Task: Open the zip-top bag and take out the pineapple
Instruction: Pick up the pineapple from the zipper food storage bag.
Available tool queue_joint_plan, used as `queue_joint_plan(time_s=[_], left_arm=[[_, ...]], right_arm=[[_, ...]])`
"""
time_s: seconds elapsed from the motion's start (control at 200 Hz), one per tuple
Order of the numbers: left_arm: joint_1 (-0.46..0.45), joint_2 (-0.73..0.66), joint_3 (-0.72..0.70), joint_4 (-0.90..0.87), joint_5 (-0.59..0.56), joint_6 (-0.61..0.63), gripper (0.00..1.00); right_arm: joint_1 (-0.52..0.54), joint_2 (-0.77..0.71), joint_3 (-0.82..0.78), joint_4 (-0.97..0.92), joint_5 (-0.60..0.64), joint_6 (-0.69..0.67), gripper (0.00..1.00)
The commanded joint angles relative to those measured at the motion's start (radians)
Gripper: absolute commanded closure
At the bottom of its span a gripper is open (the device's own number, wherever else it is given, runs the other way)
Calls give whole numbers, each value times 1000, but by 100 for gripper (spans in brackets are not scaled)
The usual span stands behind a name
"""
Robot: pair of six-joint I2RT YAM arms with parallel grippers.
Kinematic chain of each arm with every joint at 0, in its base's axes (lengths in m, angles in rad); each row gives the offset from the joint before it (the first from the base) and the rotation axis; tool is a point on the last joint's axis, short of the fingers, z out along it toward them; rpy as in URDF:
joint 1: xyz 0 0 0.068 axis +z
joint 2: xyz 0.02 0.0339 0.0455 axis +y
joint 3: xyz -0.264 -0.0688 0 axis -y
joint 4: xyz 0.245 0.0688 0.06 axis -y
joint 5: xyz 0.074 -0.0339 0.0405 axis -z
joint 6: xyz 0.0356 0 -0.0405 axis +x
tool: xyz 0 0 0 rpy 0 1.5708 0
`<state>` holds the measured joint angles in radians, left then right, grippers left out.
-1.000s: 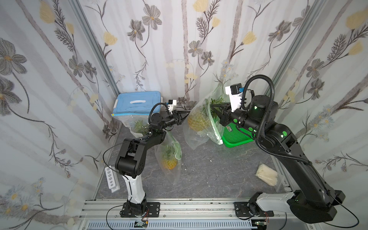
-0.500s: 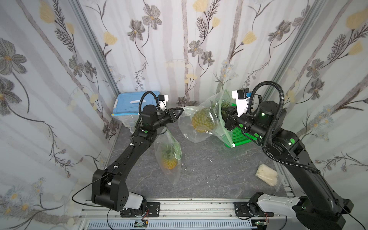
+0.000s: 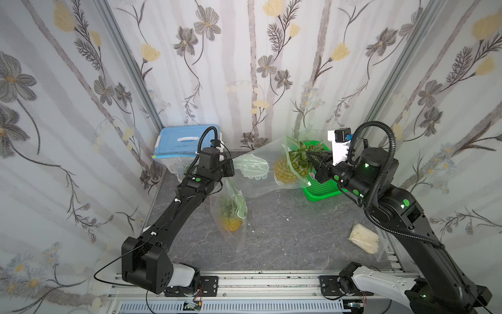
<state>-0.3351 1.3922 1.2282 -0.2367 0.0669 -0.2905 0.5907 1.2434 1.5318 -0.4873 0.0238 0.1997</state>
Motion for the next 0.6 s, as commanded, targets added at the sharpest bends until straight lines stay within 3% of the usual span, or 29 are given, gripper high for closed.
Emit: queue_joint_plan(time_s=[0.0,0.18,0.355,0.595], left_arm=[[4,19,2,-37,-161,37,100],[4,78,13,-61,-285,34,100],[4,146,26,-53,-328,25,100],[-1,185,18,-2,-266,21,100]], right_arm=[[-21,0,1,161,60,-29,100],[-58,35,27,196,90,-40,100],[-77,40,35,269,116,-34,100],[-81,16,-11,440,128,17,100]])
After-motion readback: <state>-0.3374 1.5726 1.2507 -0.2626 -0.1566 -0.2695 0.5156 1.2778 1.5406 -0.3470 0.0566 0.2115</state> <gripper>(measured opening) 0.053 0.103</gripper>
